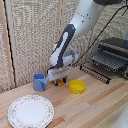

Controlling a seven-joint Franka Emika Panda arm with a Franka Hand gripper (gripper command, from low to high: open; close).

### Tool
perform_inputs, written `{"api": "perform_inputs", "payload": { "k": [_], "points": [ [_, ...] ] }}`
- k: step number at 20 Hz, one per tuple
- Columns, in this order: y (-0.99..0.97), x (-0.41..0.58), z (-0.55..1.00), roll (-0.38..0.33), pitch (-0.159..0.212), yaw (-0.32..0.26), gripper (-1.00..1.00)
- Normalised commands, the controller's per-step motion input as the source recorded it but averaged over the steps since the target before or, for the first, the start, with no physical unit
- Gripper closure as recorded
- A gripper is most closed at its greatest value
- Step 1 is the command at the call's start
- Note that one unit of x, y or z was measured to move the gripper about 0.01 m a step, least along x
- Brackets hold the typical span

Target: Please guide your gripper toward the loaf. Carefully hold the bread using your gripper. Position the gripper over the white dish. Gently place the bread on the white dish.

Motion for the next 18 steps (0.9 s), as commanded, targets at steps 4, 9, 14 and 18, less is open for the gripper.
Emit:
{"api": "perform_inputs", "payload": {
  "k": [4,9,14,18],
  "points": [
    [0.07,0.054,0.04,0.000,-0.011,0.066,1.00],
    [0.02,0.100,0.60,0.043,-0.011,0.054,1.00],
    [0.00,0.076,1.00,0.057,0.000,0.023,1.00],
    [-0.01,0.041,1.00,0.040,0.000,0.028,1.00]
  ]
}}
